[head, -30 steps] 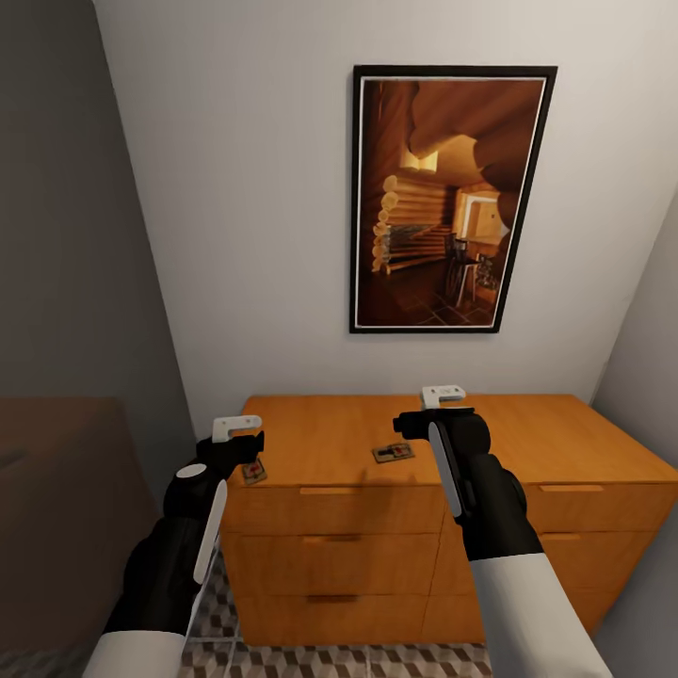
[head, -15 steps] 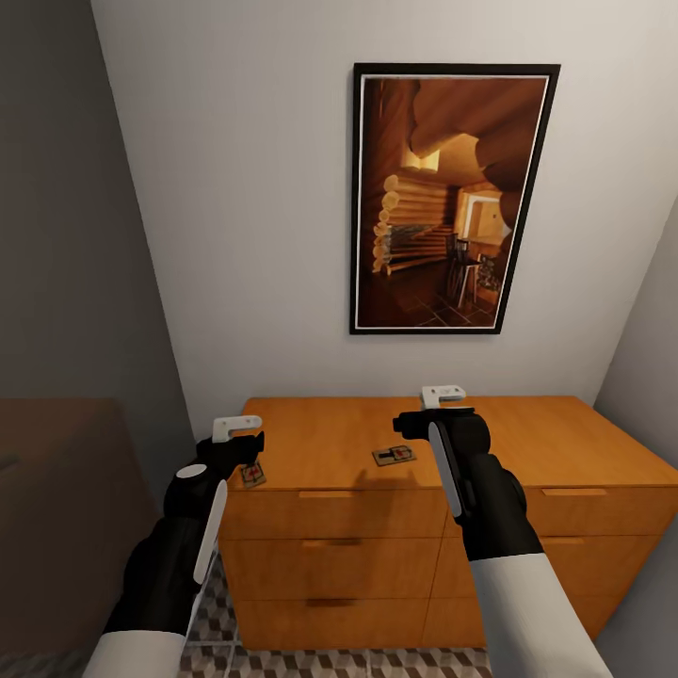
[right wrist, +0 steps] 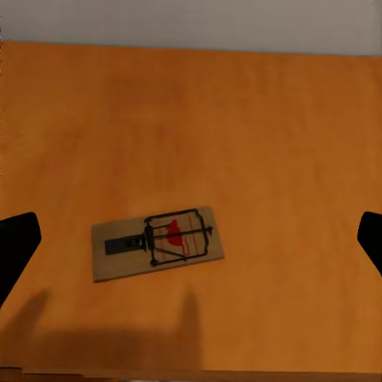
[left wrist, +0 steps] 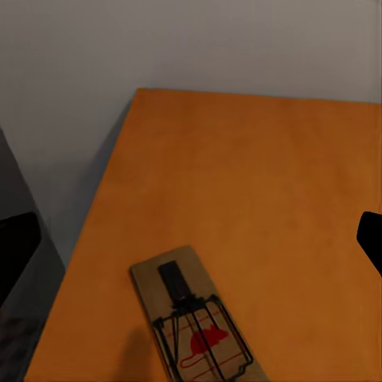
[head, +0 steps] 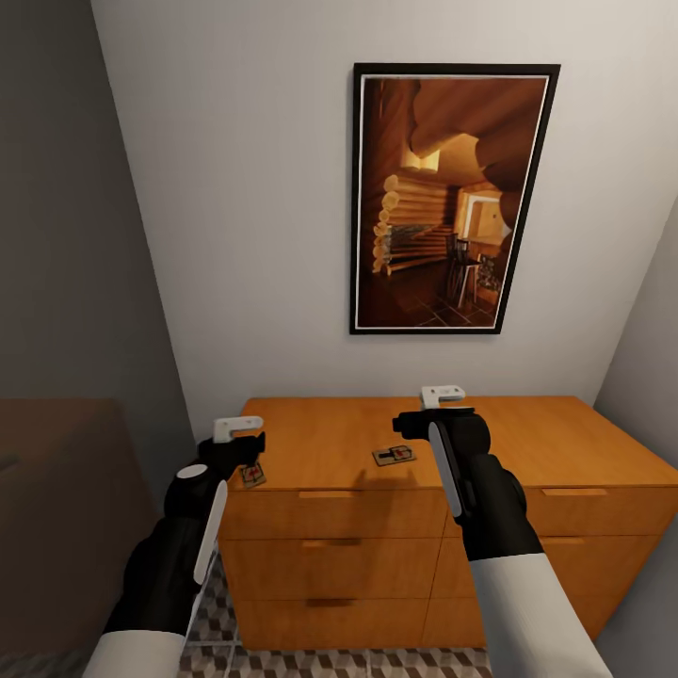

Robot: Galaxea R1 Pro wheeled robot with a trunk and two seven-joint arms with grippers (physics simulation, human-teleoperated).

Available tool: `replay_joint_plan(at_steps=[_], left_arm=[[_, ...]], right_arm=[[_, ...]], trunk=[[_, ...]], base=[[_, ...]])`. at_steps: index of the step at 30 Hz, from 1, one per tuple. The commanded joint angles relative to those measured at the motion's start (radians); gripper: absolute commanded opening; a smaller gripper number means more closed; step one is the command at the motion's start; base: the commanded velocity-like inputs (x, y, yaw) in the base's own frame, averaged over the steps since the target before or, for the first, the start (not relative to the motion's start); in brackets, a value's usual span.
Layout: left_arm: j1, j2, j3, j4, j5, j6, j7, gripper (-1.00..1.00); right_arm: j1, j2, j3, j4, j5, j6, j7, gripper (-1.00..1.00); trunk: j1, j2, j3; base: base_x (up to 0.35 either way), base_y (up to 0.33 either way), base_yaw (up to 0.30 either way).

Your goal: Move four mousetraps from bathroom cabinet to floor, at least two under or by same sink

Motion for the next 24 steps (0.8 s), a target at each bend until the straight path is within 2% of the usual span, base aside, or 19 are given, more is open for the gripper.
replay_joint_plan(at_steps=[1,4,11,15,24], left_arm=[[-0.001,0.0,-0.001,-0.001,-0.011,0.005,-0.006,1.0],[-0.001,0.0,-0.01,0.0,-0.012,0.006,-0.014,1.0],[-0.001,0.004,-0.089,0.0,-0.013,0.008,-0.041,1.0],[-0.001,0.005,-0.112,0.0,-0.012,0.008,-0.046,1.0],[-0.001,0.006,-0.133,0.001,-0.012,0.009,-0.052,1.0]], right_arm=[[-0.001,0.0,0.0,-0.001,0.003,0.005,0.0,1.0],[-0.001,0.0,-0.001,-0.001,0.002,0.005,0.001,1.0],[-0.001,-0.002,-0.004,-0.001,-0.001,0.005,0.003,1.0],[-0.001,-0.002,-0.002,-0.001,-0.002,0.005,0.004,1.0],[-0.001,-0.005,-0.002,-0.002,-0.003,0.005,0.006,1.0]], trunk=[[0.0,-0.001,-0.001],[0.0,-0.001,-0.001],[0.0,-0.001,-0.001],[0.0,-0.001,-0.001],[0.0,-0.001,-0.001]], base=[[0.0,0.0,0.0],[0.0,0.0,0.0],[0.0,0.0,0.0],[0.0,0.0,0.0],[0.0,0.0,0.0]])
